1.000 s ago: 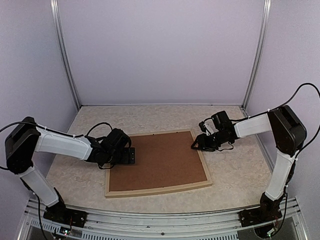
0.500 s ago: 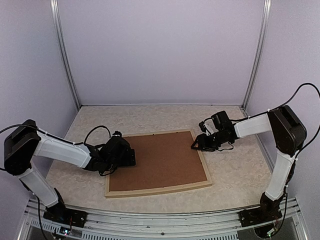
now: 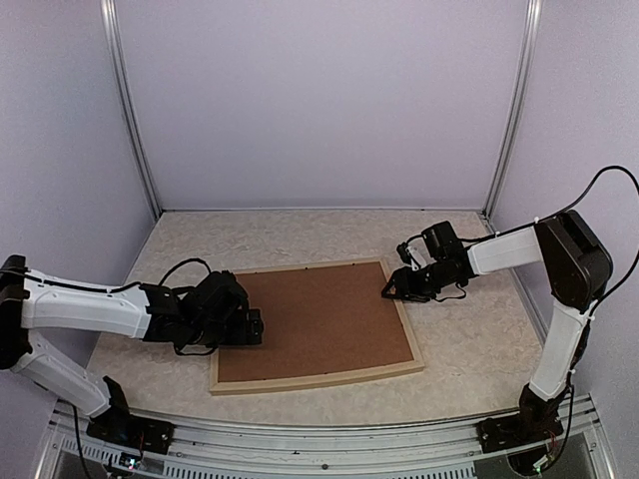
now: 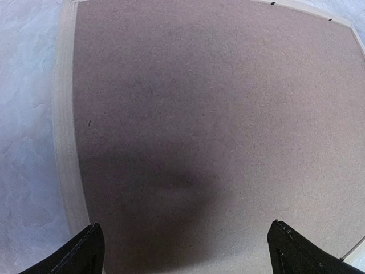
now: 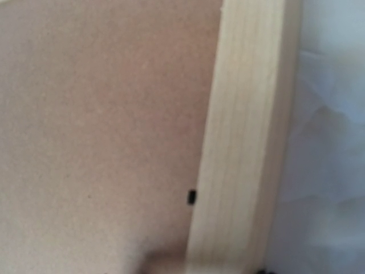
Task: Put the photo into the frame
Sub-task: Press the backboard against the photo.
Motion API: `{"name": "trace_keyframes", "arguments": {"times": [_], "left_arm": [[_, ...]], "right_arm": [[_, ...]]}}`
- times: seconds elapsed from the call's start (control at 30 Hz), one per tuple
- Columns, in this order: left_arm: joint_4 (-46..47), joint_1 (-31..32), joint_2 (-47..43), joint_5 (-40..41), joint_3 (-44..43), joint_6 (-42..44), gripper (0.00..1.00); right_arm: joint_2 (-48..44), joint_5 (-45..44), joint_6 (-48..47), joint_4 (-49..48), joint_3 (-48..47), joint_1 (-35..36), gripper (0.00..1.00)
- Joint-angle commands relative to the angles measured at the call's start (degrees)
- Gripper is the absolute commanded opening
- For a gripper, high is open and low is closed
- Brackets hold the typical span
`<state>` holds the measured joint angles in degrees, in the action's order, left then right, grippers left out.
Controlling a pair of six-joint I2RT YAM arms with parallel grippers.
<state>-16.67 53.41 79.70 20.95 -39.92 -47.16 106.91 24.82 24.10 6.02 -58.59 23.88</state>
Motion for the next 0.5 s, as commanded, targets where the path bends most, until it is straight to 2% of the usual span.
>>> {"name": "trace_keyframes", "arguments": {"times": [0.0, 0.13, 0.3, 0.4, 0.47], "left_arm": [[-6.22, 0.35, -3.1, 0.23, -1.12, -1.72, 0.99], [-5.31, 0.38, -0.48, -1.36, -0.35, -1.35, 0.99], [-2.89, 0.41, 8.56, -6.75, -0.08, -0.69, 0.99], [-4.11, 1.4, 12.69, -6.06, -0.57, -1.4, 0.99], [-4.43, 1.92, 11.97, -5.29, -0.94, -1.71, 0.99]], "right_arm": [[-1.09, 0.36, -0.29, 1.14, 0.78, 0.84, 0.56], [-1.38, 0.41, -0.26, 1.09, 0.8, 0.9, 0.56], [-2.27, -0.01, -0.28, 1.25, 1.56, 0.91, 0.56], [-2.64, -0.2, -0.33, 1.1, 2.04, 0.81, 0.56], [-2.67, 0.0, -0.42, 1.09, 2.07, 0.73, 0.56]]}}
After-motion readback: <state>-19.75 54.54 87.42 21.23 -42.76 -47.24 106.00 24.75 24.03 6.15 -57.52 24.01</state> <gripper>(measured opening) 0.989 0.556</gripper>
